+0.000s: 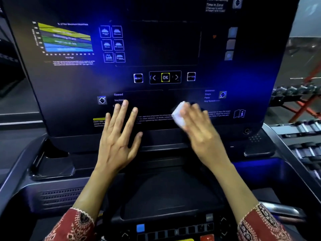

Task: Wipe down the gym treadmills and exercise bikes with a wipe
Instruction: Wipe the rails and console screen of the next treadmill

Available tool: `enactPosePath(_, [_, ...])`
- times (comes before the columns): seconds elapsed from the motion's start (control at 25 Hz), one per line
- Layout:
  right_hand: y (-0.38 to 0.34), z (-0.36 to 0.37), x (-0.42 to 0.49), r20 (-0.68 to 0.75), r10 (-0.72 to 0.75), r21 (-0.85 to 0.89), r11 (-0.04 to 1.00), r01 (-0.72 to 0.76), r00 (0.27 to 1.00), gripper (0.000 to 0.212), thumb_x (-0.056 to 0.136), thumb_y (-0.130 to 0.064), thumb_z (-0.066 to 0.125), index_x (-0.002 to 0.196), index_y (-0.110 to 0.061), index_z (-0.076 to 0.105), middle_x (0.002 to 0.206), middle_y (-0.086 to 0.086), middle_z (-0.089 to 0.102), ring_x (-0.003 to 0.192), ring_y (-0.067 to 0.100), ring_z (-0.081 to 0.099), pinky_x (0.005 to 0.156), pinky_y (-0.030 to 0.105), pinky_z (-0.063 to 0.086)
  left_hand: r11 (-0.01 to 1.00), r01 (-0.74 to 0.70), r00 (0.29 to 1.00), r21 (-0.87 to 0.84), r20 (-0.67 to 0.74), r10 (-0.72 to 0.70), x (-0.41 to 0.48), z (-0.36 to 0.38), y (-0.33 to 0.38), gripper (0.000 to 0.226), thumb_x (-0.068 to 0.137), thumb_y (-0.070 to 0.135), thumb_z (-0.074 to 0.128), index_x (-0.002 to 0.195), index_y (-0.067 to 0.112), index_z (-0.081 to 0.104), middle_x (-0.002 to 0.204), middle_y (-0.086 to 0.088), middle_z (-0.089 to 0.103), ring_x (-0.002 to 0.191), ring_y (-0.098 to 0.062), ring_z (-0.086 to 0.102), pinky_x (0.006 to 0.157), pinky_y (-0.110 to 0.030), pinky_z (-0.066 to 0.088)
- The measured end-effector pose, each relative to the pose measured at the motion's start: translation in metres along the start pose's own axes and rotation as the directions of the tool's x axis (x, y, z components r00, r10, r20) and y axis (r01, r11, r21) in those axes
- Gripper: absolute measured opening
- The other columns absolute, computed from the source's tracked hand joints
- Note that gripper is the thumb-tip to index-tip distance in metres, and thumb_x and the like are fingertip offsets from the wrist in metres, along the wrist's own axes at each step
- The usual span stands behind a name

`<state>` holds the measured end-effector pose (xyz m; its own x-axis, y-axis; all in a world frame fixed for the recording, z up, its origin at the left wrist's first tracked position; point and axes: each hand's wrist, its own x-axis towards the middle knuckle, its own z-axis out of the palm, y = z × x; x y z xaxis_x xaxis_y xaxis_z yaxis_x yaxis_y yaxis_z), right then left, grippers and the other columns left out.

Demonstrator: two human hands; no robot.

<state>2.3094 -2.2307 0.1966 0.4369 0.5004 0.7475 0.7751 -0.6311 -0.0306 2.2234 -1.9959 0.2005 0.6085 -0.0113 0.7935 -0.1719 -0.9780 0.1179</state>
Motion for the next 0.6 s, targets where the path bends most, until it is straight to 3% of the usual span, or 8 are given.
enactPosePath(0.08, [0.021,-0.010,-0.017,-0.064,0.257,0.052,0.966,-0.254,0.964,0.041,0.104,-0.008,0.030,0.144,0.001,0.033,0.153,0.011,0.026,0.147,0.020,0.012,0.121,0.038,0.010,1.000,0.026,1.000,0.003,-0.008,-0.026,0.003,0.004,0.009,0.055,0.093,0.028,0.048,0.142,0.005,0.036,0.152,-0.018,0.024,0.146,-0.020,0.008,0.119,-0.038,0.009])
enactPosePath(0.12, [0.023,-0.012,-0.026,-0.056,0.301,0.066,0.953,-0.297,0.952,0.043,0.103,-0.008,0.032,0.145,0.001,0.031,0.154,0.011,0.024,0.147,0.019,0.009,0.121,0.037,0.009,0.999,0.045,0.999,0.001,-0.011,-0.045,0.004,0.006,0.013,0.056,0.093,0.027,0.048,0.142,0.004,0.036,0.152,-0.020,0.024,0.146,-0.021,0.007,0.119,-0.038,0.009])
enactPosePath(0.24, [0.020,-0.008,-0.040,0.032,0.071,0.026,0.997,-0.072,0.997,0.048,0.098,0.001,0.038,0.145,-0.003,0.030,0.153,0.010,0.028,0.146,0.021,0.016,0.121,0.038,0.013,0.997,0.073,0.997,0.009,-0.011,-0.073,0.007,0.010,0.024,0.058,0.092,0.027,0.049,0.143,0.001,0.036,0.151,-0.024,0.023,0.146,-0.023,0.006,0.119,-0.037,0.007])
enactPosePath(0.28, [0.029,-0.009,-0.038,0.025,0.060,0.019,0.998,-0.061,0.998,0.051,0.096,0.003,0.040,0.145,-0.004,0.029,0.152,0.009,0.029,0.146,0.021,0.017,0.121,0.038,0.014,0.998,0.070,0.998,0.009,-0.009,-0.070,0.010,0.012,0.027,0.058,0.092,0.027,0.049,0.143,0.001,0.036,0.151,-0.025,0.023,0.146,-0.023,0.006,0.119,-0.036,0.007])
enactPosePath(0.4, [0.043,-0.017,-0.038,-0.110,0.425,0.128,0.902,-0.411,0.898,0.046,0.102,-0.012,0.034,0.146,-0.001,0.029,0.155,0.011,0.022,0.147,0.021,0.011,0.121,0.036,0.008,1.000,0.009,1.000,0.010,0.017,-0.009,0.017,0.020,0.039,0.058,0.092,0.027,0.048,0.143,0.004,0.034,0.152,-0.020,0.023,0.146,-0.023,0.009,0.119,-0.036,0.008])
enactPosePath(0.44, [0.039,-0.017,-0.041,-0.132,0.474,0.154,0.877,-0.454,0.871,0.046,0.103,-0.016,0.033,0.146,0.002,0.030,0.155,0.011,0.021,0.147,0.022,0.010,0.121,0.037,0.008,1.000,-0.020,0.999,0.013,0.028,0.020,0.019,0.022,0.043,0.058,0.092,0.027,0.048,0.143,0.005,0.034,0.153,-0.019,0.024,0.146,-0.023,0.010,0.119,-0.036,0.008])
enactPosePath(0.52, [0.017,-0.008,-0.040,-0.122,0.371,0.119,0.926,-0.357,0.921,0.046,0.102,-0.017,0.037,0.142,0.005,0.035,0.152,0.013,0.026,0.147,0.022,0.011,0.121,0.038,0.011,0.999,-0.049,0.998,0.018,0.034,0.049,0.024,0.025,0.048,0.058,0.092,0.028,0.048,0.143,0.005,0.034,0.152,-0.018,0.025,0.146,-0.022,0.011,0.119,-0.035,0.008])
enactPosePath(0.6, [0.004,0.002,-0.023,-0.085,0.098,0.102,0.991,-0.089,0.992,0.042,0.100,-0.011,0.042,0.139,0.005,0.039,0.148,0.013,0.034,0.145,0.022,0.018,0.120,0.038,0.014,0.999,-0.028,1.000,0.018,0.008,0.028,0.032,0.027,0.051,0.058,0.092,0.029,0.048,0.143,0.005,0.034,0.152,-0.018,0.026,0.145,-0.023,0.014,0.119,-0.034,0.008])
